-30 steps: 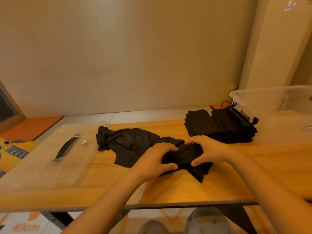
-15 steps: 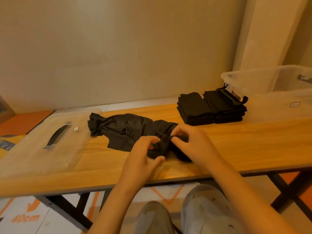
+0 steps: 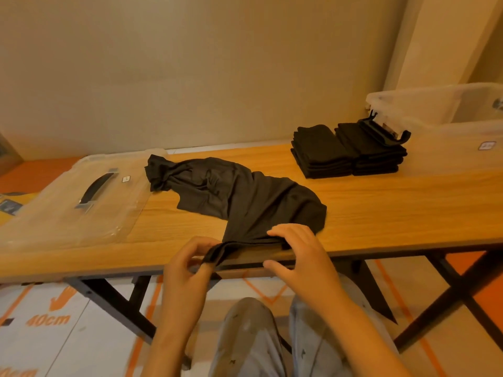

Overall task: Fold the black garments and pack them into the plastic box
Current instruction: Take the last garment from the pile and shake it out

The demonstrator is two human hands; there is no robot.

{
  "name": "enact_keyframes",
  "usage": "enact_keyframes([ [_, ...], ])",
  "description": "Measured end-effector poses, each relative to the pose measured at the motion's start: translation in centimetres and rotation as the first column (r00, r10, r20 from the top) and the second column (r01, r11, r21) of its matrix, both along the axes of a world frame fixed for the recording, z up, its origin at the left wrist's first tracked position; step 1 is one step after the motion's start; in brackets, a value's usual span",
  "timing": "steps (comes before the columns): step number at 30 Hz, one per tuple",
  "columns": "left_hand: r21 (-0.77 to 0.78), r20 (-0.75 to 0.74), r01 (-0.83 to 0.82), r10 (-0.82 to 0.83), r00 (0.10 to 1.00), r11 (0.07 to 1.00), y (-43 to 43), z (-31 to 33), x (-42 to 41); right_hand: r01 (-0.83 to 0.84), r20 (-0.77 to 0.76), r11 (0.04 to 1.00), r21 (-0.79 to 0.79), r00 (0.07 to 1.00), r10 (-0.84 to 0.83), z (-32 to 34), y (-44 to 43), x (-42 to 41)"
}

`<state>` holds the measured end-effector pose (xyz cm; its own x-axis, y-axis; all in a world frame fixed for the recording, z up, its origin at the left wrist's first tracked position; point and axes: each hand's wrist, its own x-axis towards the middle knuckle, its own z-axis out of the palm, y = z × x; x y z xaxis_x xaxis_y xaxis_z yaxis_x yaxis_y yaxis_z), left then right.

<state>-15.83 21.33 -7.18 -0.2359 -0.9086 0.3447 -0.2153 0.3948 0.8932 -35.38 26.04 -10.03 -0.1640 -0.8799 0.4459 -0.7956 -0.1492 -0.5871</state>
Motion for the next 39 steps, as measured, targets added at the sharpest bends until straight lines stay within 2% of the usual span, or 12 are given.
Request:
enact_keyframes([
  [5, 0.052, -0.026, -0.205, 0.207, 0.978, 0.977, 0.2, 0.0, 2.4, 0.132, -0.018, 0.991, -0.020, 0.991, -0.132, -0.3, 0.2, -1.8],
  [9, 0.115, -0.146, -0.292, 0.307, 0.940, 0.949, 0.1, 0.1, 3.0, 0.206, -0.086, 0.977, -0.053, 0.974, -0.210, -0.2, -0.1, -1.6],
  [12, 0.120, -0.199, -0.289, 0.308, 0.930, 0.950, 0.1, 0.3, 2.8, 0.261, -0.116, 0.961, -0.095, 0.956, -0.271, 0.7, -0.7, -0.3],
  [18, 0.186, -0.347, -0.246, 0.297, 0.890, 0.951, -0.7, 1.9, 2.7, 0.285, -0.268, 0.958, -0.010, 0.922, -0.277, 1.1, -2.1, 2.2],
  [24, 0.134, -0.332, -0.279, 0.309, 0.891, 0.951, -2.7, 2.9, 4.2, 0.170, -0.295, 0.967, -0.188, 0.930, -0.221, -1.3, -1.3, 1.3],
  [28, 0.151, -0.316, -0.249, 0.286, 0.905, 0.957, -3.5, 2.1, 4.8, 0.144, -0.264, 0.956, -0.255, 0.941, -0.213, -1.8, -0.9, 0.8],
  [33, 0.152, -0.347, -0.235, 0.275, 0.897, 0.960, -3.4, 1.5, 5.1, 0.152, -0.095, 0.939, -0.309, 0.977, -0.190, -0.4, -1.3, 1.2],
  [39, 0.107, -0.360, -0.232, 0.255, 0.897, 0.967, -3.9, 2.5, 5.9, 0.251, -0.162, 0.922, -0.296, 0.938, -0.307, 1.9, -2.2, -1.3],
])
